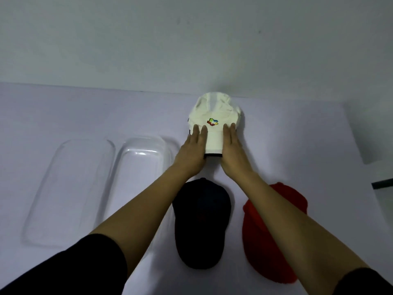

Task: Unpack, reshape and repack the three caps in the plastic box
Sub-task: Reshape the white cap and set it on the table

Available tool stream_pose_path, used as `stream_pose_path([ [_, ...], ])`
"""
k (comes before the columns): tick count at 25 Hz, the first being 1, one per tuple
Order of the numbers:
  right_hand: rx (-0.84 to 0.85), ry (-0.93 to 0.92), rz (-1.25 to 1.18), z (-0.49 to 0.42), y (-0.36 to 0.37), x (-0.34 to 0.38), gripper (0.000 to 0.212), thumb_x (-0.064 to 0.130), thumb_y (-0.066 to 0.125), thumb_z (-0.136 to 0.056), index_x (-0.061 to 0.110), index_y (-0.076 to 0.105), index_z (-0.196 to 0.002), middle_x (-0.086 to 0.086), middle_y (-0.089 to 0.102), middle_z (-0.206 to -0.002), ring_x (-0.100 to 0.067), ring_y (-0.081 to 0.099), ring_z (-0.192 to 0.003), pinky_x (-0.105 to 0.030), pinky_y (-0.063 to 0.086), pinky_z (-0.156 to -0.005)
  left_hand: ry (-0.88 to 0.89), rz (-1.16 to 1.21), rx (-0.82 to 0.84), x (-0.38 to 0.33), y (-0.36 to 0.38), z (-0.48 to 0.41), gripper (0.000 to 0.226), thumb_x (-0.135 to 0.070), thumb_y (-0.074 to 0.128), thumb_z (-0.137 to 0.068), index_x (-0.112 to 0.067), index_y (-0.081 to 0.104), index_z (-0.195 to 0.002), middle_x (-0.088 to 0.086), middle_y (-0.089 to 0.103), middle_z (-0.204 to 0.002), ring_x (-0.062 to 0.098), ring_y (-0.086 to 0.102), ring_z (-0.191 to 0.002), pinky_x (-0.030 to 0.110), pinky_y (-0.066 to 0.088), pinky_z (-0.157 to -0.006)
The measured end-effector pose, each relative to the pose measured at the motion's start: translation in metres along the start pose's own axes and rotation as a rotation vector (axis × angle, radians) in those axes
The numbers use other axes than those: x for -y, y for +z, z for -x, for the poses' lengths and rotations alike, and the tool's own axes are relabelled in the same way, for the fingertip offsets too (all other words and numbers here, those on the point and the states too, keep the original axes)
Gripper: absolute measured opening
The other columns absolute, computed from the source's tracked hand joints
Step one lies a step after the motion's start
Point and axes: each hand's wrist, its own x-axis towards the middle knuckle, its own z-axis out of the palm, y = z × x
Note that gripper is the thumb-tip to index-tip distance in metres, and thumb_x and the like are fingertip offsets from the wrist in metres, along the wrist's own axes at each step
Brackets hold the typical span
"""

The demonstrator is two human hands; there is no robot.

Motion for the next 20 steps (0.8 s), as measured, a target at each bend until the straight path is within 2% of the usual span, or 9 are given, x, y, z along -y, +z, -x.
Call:
stream_pose_path([
  [2,-0.101,-0.029,-0.022,0.008,-0.017,0.005,0.077,-0.007,0.044,-0.088,0.003,-0.005,-0.148,-0.018,-0.010,-0.158,-0.033,0.008,-0.146,-0.042,0.032,-0.111,-0.022,0.066,-0.135,-0.019,-0.006,0.009,0.064,0.004,0.031,-0.093,-0.006,0.003,-0.150,0.025,0.002,-0.157,0.042,0.010,-0.144,0.048,0.021,-0.116],
  [4,-0.193,-0.051,-0.031,0.021,-0.037,0.008,0.085,-0.002,0.055,-0.086,0.007,-0.001,-0.149,-0.015,-0.008,-0.159,-0.033,0.020,-0.143,-0.041,0.044,-0.100,-0.028,0.101,-0.210,-0.036,-0.012,0.021,0.065,0.010,0.027,-0.092,-0.008,0.003,-0.150,0.023,0.000,-0.158,0.042,0.002,-0.145,0.046,0.017,-0.117],
  [6,-0.281,-0.050,-0.048,0.036,-0.056,0.007,0.091,0.007,0.065,-0.082,0.008,0.004,-0.150,-0.012,-0.002,-0.160,-0.030,0.021,-0.143,-0.039,0.045,-0.095,0.029,0.136,-0.351,-0.048,-0.019,0.038,0.068,0.016,0.032,-0.088,-0.005,0.009,-0.150,0.025,0.005,-0.157,0.046,0.004,-0.144,0.048,0.026,-0.113],
  [9,-0.411,-0.038,-0.077,0.056,-0.072,0.006,0.086,0.007,0.065,-0.084,0.006,0.009,-0.149,-0.015,0.011,-0.159,-0.031,0.023,-0.143,-0.043,0.041,-0.104,0.181,0.092,-0.580,-0.055,-0.022,0.058,0.076,0.025,0.040,-0.074,0.001,0.025,-0.145,0.032,0.024,-0.150,0.053,0.023,-0.136,0.049,0.044,-0.097],
  [13,-0.440,-0.111,-0.067,0.080,-0.084,0.022,0.094,0.012,0.071,-0.080,0.002,0.007,-0.149,-0.018,0.013,-0.158,-0.032,0.022,-0.143,-0.033,0.032,-0.106,0.225,0.093,-0.620,-0.063,-0.038,0.085,0.080,0.020,0.033,-0.071,-0.011,0.020,-0.144,0.028,0.028,-0.150,0.051,0.027,-0.136,0.047,0.051,-0.088],
  [17,-0.358,-0.216,-0.144,0.101,-0.083,0.042,0.088,0.009,0.059,-0.088,0.011,-0.004,-0.150,-0.014,0.009,-0.159,-0.034,0.030,-0.140,-0.043,0.039,-0.106,0.253,0.103,-0.617,-0.059,-0.043,0.108,0.085,0.026,0.049,-0.070,-0.010,0.024,-0.143,0.030,0.033,-0.147,0.052,0.032,-0.133,0.048,0.052,-0.087],
  [19,-0.410,-0.251,-0.134,0.113,-0.082,0.048,0.085,0.003,0.055,-0.089,0.016,-0.007,-0.146,-0.016,0.008,-0.159,-0.035,0.024,-0.142,-0.045,0.035,-0.109,0.267,0.183,-0.573,-0.057,-0.044,0.119,0.084,0.017,0.056,-0.077,-0.010,0.019,-0.147,0.027,0.031,-0.149,0.047,0.037,-0.133,0.048,0.054,-0.090],
  [20,-0.427,-0.252,-0.141,0.117,-0.082,0.051,0.085,0.001,0.054,-0.089,0.017,-0.008,-0.145,-0.017,0.009,-0.158,-0.035,0.024,-0.142,-0.045,0.035,-0.110,0.240,0.275,-0.570,-0.056,-0.047,0.122,0.080,0.006,0.056,-0.084,-0.012,0.013,-0.150,0.023,0.027,-0.153,0.042,0.036,-0.136,0.048,0.049,-0.097],
])
